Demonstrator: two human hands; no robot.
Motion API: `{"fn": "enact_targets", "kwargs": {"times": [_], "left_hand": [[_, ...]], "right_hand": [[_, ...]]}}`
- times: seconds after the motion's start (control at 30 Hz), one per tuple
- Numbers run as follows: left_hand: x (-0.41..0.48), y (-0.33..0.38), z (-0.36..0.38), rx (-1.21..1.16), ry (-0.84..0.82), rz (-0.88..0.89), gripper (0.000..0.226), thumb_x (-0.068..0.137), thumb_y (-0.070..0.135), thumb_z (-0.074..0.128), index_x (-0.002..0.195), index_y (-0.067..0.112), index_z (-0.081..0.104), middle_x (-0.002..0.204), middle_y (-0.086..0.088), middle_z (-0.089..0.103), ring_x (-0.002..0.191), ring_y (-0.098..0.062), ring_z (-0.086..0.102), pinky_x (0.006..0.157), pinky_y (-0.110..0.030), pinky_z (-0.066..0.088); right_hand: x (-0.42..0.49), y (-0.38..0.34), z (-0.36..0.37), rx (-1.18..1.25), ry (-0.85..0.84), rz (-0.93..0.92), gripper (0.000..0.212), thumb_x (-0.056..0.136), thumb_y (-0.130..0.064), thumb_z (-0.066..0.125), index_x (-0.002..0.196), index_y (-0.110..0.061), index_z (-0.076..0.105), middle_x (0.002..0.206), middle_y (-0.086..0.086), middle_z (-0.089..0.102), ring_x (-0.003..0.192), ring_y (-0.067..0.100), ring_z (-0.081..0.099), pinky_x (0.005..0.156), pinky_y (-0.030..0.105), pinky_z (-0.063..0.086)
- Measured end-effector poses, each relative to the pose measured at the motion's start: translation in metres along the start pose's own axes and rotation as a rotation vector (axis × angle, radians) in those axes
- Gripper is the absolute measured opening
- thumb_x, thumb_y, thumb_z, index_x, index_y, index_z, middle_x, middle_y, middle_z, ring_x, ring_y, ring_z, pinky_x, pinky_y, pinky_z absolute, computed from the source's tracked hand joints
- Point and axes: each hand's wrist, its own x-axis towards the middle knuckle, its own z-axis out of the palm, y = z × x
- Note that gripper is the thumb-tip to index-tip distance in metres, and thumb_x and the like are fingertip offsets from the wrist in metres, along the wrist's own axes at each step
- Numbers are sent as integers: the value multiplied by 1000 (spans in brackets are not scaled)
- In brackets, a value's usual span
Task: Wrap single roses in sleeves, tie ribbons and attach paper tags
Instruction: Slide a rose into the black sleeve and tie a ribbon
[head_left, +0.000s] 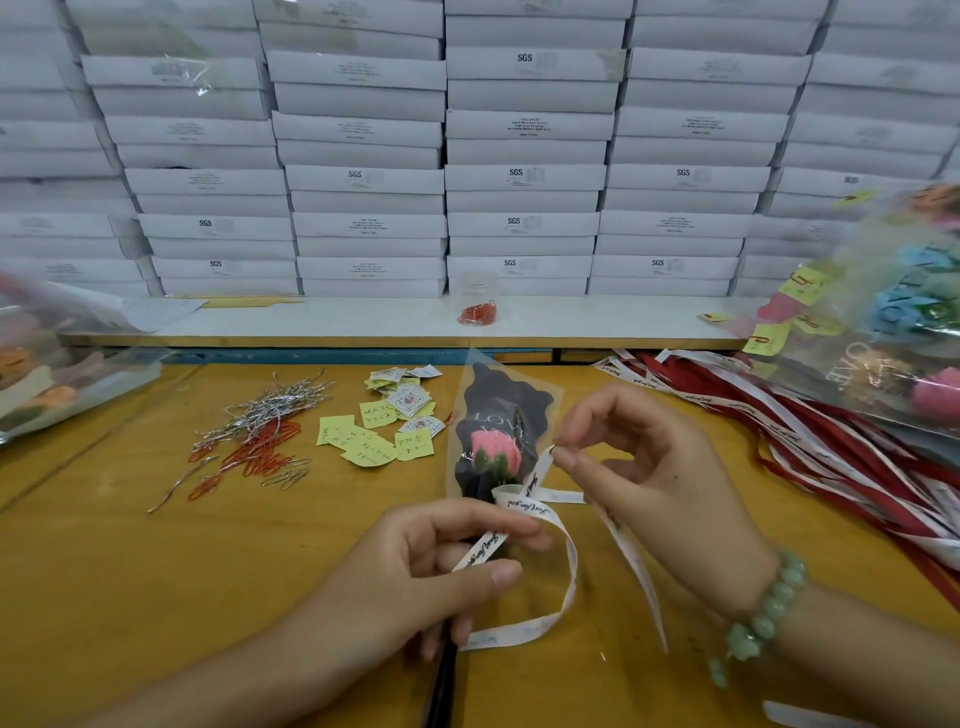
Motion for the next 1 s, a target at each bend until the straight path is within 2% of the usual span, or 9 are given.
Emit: {"fn": "enact_targets", "kwargs": {"times": [0.1, 0.2, 0.27, 0.43, 0.53, 0.73, 0.8, 0.9, 1.0], "left_hand": [[1, -2, 0, 7, -5, 0, 29, 84, 36, 68, 113, 34, 68, 122, 8, 68, 53, -3, 56, 43, -15, 45], [2, -4, -1, 7, -6, 6, 26, 87, 35, 67, 112, 33, 68, 122, 7, 68, 53, -3, 56, 44, -15, 45], [2, -5, -1, 3, -7, 11, 22, 90, 31, 66, 111, 32, 68, 121, 6, 68, 53, -4, 56, 45, -15, 47], [2, -7, -2, -12, 6, 31, 17, 90, 26, 64, 105, 30, 69, 119, 3, 70, 52, -5, 56, 45, -16, 47], [2, -8, -2, -15, 39, 50, 15, 89, 22, 64, 101, 28, 70, 114, 0, 71, 49, -5, 56, 44, -17, 47], [2, -9, -2, -27, 94, 77, 14, 87, 16, 66, 98, 25, 68, 103, -6, 72, 52, -9, 57, 44, -18, 47], [2, -10, -2, -25, 116, 70, 13, 86, 18, 66, 96, 26, 68, 89, -5, 73, 47, -9, 54, 44, -18, 45], [2, -10, -2, -4, 150, 51, 10, 85, 22, 65, 94, 26, 69, 65, -4, 68, 42, -9, 50, 45, -18, 45], [3, -10, -2, 70, 251, 76, 8, 86, 20, 66, 89, 24, 72, 68, -9, 65, 48, -16, 53, 46, -20, 45]], "right_hand": [[-1, 0, -1, -164, -38, 5, 23, 86, 3, 60, 81, -20, 64, 88, -7, 67, 90, 8, 62, 70, 25, 52], [-3, 4, 0, -531, -196, -58, 37, 86, 4, 57, 98, -28, 68, 105, -21, 65, 114, 1, 51, 96, 18, 39], [-5, 6, 1, -619, -278, -104, 41, 86, 5, 55, 105, -29, 68, 114, -24, 61, 122, -1, 42, 103, 18, 33], [-9, 1, 2, -542, -295, -101, 32, 89, -16, 43, 107, -27, 66, 106, -18, 58, 104, 5, 55, 85, 26, 45], [-12, 0, 5, -596, -395, -113, 29, 87, -29, 47, 112, -32, 60, 107, -20, 54, 102, 5, 55, 82, 28, 48], [-10, 6, 9, -553, -383, -116, 20, 84, -8, 66, 99, -21, 69, 95, -14, 65, 92, 1, 59, 80, 17, 46], [-10, 7, 8, -491, -341, -56, 19, 84, -3, 68, 93, -19, 72, 89, -13, 68, 86, -1, 61, 77, 12, 45], [-11, 8, 8, -325, -308, 71, 16, 85, -1, 68, 90, -16, 72, 84, -9, 71, 81, 1, 66, 76, 14, 50], [-9, 8, 7, -110, -277, 219, 14, 86, -2, 66, 93, -15, 70, 90, -3, 71, 80, 8, 70, 67, 17, 52]]}}
